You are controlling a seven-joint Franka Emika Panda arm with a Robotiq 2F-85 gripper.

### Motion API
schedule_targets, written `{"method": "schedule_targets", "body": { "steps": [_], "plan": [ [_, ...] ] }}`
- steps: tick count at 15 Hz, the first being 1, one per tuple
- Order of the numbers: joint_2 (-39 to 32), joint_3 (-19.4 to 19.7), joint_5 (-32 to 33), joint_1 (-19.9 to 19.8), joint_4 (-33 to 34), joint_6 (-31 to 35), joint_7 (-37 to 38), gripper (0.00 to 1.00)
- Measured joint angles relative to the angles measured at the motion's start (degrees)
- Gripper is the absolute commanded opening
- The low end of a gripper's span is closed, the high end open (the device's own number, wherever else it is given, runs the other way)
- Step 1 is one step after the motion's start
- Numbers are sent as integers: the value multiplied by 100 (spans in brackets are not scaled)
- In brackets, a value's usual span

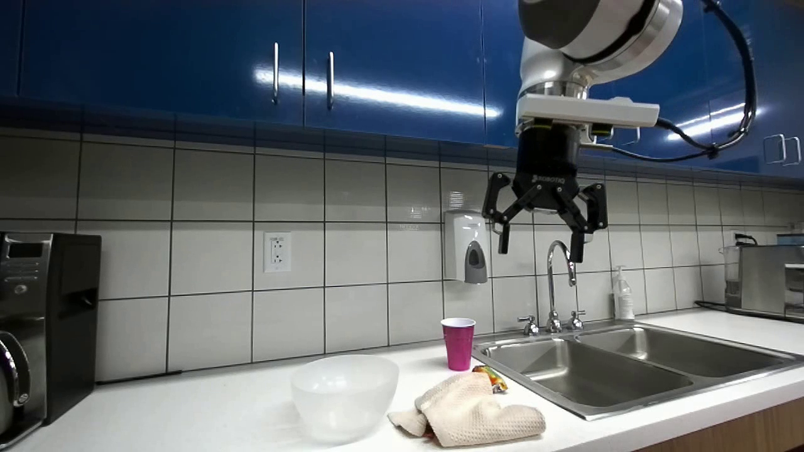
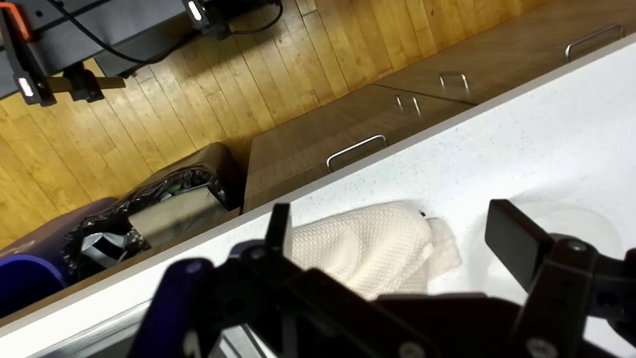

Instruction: Put the towel in the bowl

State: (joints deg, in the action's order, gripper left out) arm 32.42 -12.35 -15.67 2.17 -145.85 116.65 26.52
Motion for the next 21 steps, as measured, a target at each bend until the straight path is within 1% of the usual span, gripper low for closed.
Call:
{"method": "schedule_targets", "body": {
  "steps": [5,13,21],
  "plan": [
    [-626,-68,249,-10,-3,658,626,100],
    [-1526,-77,782,-10,61,1318,1513,100],
    [-2630,-74,1333,21,506,2077,2527,100]
  ]
}}
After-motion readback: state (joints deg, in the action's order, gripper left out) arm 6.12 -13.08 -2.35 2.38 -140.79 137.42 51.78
